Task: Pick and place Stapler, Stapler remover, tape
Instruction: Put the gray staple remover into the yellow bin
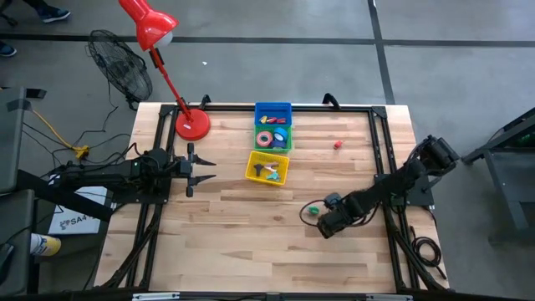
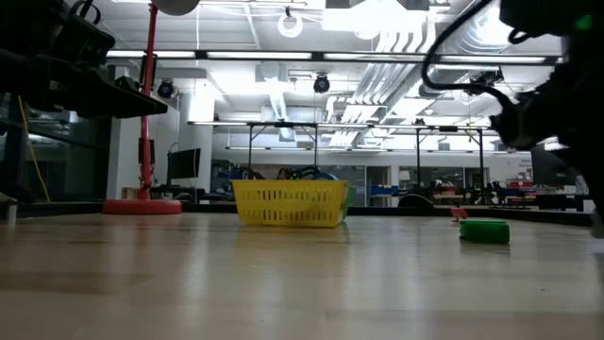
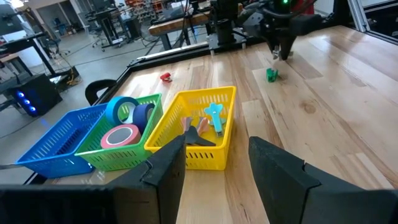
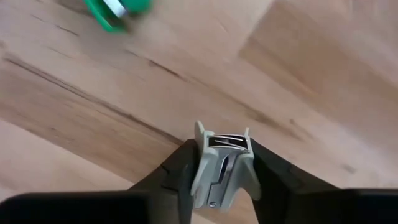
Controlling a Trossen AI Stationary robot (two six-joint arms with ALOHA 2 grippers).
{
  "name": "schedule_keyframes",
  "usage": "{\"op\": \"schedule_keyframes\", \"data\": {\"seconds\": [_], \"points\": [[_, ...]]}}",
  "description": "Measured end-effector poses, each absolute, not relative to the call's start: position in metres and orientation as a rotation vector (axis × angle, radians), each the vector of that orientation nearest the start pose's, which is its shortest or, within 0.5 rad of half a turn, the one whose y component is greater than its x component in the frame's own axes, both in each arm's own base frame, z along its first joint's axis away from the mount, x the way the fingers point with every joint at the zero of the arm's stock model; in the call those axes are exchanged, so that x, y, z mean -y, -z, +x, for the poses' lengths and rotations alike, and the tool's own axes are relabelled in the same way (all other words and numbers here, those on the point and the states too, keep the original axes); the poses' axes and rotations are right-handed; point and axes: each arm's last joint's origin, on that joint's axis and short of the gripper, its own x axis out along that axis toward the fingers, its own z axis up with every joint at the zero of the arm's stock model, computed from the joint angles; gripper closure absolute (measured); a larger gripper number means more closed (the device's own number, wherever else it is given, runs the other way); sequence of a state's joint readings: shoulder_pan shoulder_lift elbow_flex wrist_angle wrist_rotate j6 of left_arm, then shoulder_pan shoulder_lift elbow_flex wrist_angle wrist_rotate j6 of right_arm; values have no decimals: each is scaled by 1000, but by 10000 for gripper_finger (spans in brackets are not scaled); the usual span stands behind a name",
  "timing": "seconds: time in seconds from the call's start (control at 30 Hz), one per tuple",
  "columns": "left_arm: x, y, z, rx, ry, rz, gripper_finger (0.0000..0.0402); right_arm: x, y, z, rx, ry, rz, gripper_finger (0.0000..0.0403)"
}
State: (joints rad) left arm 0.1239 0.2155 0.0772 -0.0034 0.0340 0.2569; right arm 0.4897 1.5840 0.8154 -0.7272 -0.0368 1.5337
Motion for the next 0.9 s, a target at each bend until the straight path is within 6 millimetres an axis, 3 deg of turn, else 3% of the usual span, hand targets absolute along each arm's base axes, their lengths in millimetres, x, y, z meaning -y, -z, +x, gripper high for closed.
{"op": "schedule_keyframes", "data": {"seconds": [0.07, 0.4, 0.6, 0.8, 0.9], "points": [[-12, -172, 108, -152, -71, 245, 229, -111, -148, 222, -1403, 702, 861, 305], [-12, -172, 108, -152, -71, 245, 229, -50, -180, 240, -1263, 422, 707, 306], [-12, -172, 108, -152, -71, 245, 229, -9, -202, 263, -1125, 253, 467, 306], [-12, -172, 108, -152, -71, 245, 229, 29, -231, 293, -1010, 223, 168, 306], [-12, -172, 108, -152, -71, 245, 229, 43, -236, 313, -957, 184, 59, 306]]}}
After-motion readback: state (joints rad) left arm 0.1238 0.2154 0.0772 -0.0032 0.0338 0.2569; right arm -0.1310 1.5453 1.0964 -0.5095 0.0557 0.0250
